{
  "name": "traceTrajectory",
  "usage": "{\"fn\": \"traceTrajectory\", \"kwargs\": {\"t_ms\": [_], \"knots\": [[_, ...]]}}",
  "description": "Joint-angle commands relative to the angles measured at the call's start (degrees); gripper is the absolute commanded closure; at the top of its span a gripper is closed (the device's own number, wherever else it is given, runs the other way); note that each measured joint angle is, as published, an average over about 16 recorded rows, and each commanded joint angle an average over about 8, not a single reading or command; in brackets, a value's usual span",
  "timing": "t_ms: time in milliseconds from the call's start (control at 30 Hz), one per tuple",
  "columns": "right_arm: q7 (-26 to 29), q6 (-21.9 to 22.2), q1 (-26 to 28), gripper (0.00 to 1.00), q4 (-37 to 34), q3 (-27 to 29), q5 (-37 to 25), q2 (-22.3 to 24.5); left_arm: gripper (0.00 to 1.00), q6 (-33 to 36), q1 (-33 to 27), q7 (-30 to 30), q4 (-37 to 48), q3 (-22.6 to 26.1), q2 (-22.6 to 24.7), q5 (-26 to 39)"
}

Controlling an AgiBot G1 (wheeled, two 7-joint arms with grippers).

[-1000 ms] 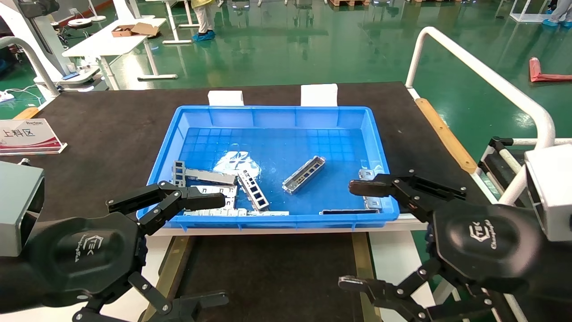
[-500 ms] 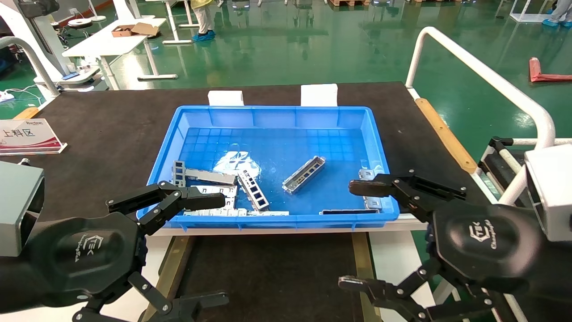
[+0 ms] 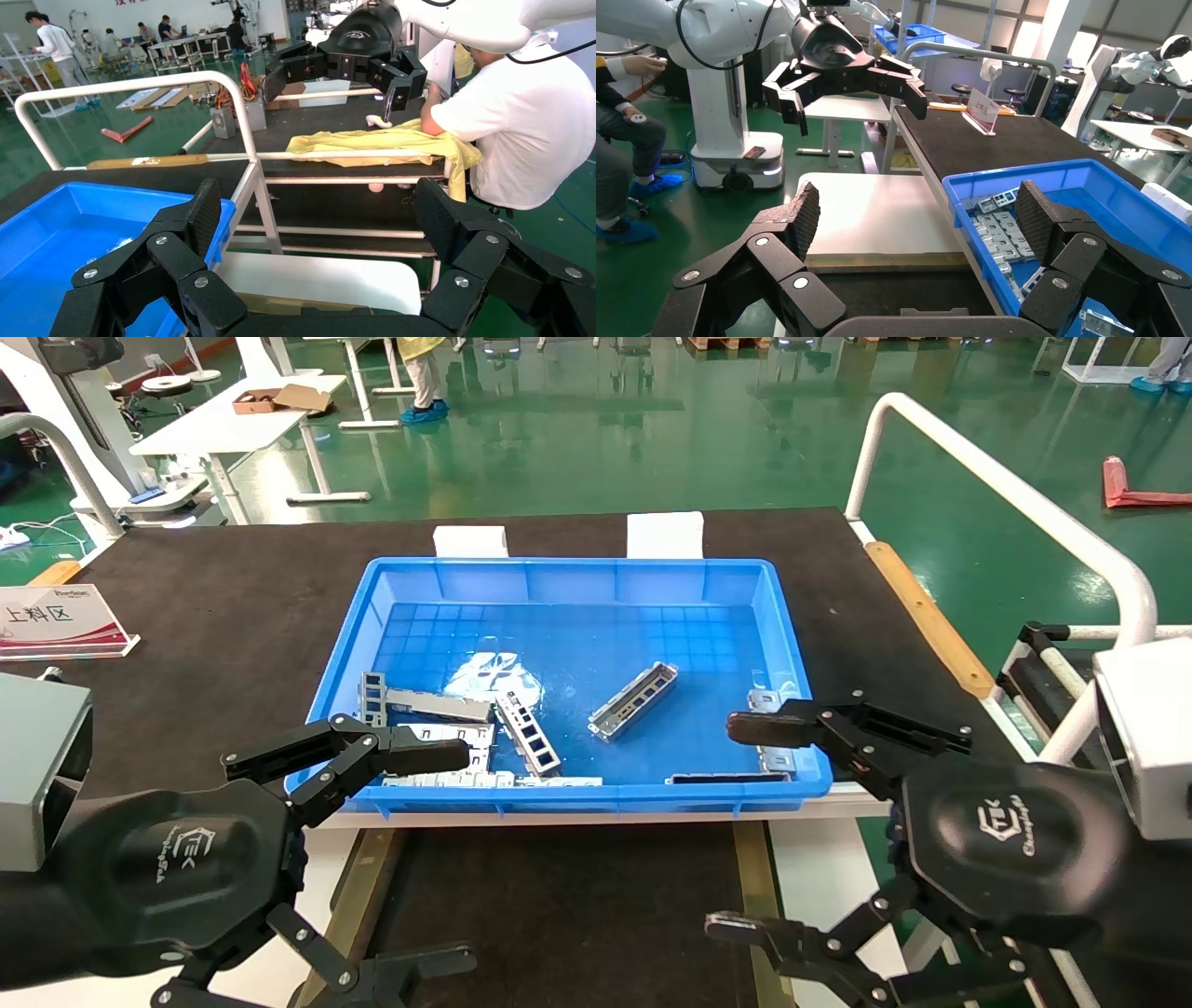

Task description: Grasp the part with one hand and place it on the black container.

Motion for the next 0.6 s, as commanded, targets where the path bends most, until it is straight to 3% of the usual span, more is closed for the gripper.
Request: {"fn": "traceTrajectory", "kwargs": {"t_ms": [33, 600], "knots": [[0.00, 0.00, 0.00, 0.00, 0.00, 0.00, 0.00, 0.00, 0.00, 0.00, -0.01, 0.00, 0.01, 0.01, 0.01, 0.00], [0.00, 0.00, 0.00, 0.00, 0.00, 0.00, 0.00, 0.00, 0.00, -0.39, 0.34, 0.02, 0.41, -0.13, -0.23, -0.08]]}}
